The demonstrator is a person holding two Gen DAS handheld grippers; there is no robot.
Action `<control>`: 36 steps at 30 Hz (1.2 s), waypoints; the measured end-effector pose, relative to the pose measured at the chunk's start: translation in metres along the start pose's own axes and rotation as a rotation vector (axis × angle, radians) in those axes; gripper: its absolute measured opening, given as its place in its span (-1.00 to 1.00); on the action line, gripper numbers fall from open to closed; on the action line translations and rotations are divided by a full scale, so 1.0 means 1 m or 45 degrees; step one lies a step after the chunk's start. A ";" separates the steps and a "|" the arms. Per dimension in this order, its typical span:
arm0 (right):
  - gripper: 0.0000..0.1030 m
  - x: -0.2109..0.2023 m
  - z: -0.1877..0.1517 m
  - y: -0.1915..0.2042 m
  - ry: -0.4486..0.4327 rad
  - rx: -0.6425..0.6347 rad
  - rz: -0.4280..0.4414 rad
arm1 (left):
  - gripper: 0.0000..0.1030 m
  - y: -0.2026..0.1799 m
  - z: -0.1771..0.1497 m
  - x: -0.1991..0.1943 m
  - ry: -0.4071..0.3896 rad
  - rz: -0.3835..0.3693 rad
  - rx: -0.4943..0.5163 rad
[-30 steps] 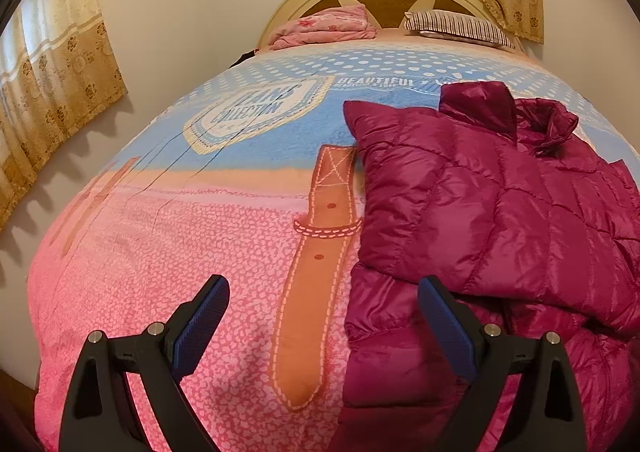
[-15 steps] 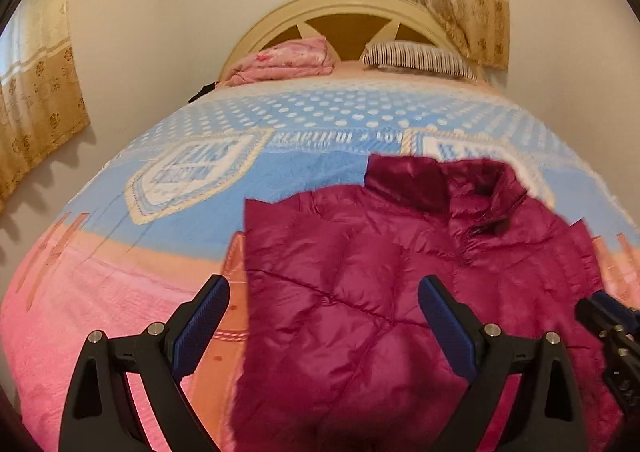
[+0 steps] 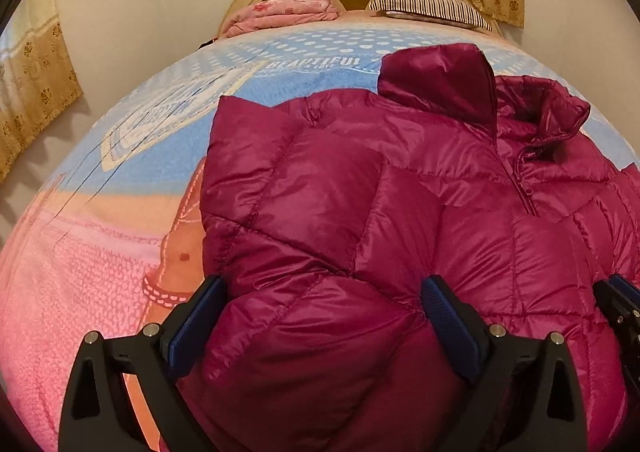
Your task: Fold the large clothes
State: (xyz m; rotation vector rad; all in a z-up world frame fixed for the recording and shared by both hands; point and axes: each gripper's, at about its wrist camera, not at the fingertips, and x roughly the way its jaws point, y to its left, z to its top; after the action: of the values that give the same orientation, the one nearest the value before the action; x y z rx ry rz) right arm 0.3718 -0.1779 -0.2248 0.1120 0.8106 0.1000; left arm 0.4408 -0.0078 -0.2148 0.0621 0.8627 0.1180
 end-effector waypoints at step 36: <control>0.08 -0.037 0.023 -0.024 -0.119 -0.007 0.005 | 0.94 0.019 0.030 -0.060 -0.161 -0.012 -0.007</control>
State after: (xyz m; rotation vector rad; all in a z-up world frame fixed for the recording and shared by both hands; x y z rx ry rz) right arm 0.3639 -0.2079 -0.1857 0.1126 0.7170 0.1003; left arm 0.4238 0.0030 -0.1479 0.0596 0.7362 0.1067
